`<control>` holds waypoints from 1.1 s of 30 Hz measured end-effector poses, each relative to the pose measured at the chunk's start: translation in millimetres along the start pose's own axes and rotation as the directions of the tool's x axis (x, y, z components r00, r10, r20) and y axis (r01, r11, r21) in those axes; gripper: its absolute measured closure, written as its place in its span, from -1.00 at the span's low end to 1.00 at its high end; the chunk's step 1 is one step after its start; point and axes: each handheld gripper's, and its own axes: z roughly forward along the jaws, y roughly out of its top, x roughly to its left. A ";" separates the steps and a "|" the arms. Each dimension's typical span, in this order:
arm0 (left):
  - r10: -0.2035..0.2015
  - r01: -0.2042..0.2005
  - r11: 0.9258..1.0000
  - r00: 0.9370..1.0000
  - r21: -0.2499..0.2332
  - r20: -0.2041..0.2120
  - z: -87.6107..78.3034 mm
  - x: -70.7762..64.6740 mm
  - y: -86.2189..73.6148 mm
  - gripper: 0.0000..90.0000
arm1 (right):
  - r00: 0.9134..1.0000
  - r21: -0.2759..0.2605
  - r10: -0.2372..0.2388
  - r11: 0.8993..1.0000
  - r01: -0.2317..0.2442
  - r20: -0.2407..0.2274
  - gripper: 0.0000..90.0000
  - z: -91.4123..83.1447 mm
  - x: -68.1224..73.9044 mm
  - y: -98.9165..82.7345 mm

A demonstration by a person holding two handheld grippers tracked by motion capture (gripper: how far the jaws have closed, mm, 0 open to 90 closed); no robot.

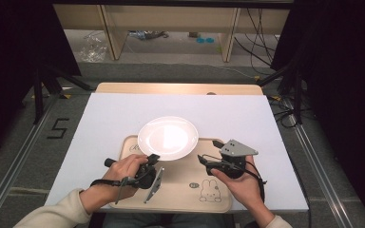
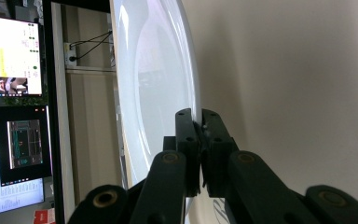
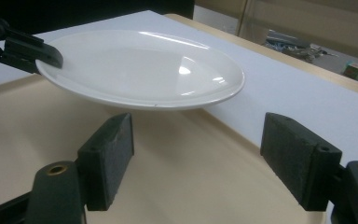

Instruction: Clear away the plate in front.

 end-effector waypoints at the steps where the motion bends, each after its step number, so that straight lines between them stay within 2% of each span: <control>1: 0.000 0.000 1.000 1.000 -0.001 0.003 0.2 -0.9 0.2 0.94 | 1.000 0.001 0.002 1.000 -0.002 -0.001 -0.40 -0.1 0.0 0.0; 12: -0.006 0.006 1.000 0.999 -0.008 0.042 -0.2 -7.1 2.2 0.93 | 1.000 0.003 0.004 1.000 -0.004 -0.005 -0.40 -0.2 -0.5 -0.2; 20: -0.008 0.009 1.000 0.996 -0.016 0.092 1.6 -16.0 4.2 0.92 | 1.000 -0.003 0.002 1.000 -0.002 -0.003 -0.40 1.4 0.3 -0.7; 26: -0.020 0.024 0.999 0.994 -0.034 0.104 2.3 -13.8 4.3 0.92 | 1.000 0.005 0.001 1.000 -0.001 -0.007 -0.40 0.9 -0.2 -0.9; 28: -0.029 0.034 0.999 0.992 -0.037 0.126 3.1 -12.8 3.4 0.92 | 1.000 0.004 0.001 1.000 -0.001 -0.008 -0.40 1.0 -0.3 -1.0; 31: -0.054 0.061 0.997 0.987 -0.042 0.154 5.7 -11.5 1.4 0.79 | 1.000 0.007 0.002 1.000 -0.002 -0.009 -0.41 1.2 -0.1 -1.0; 33: -0.049 0.057 0.998 0.985 -0.042 0.165 7.6 -11.7 -0.5 0.63 | 1.000 0.008 0.001 1.000 -0.001 -0.011 -0.41 1.4 0.1 -1.0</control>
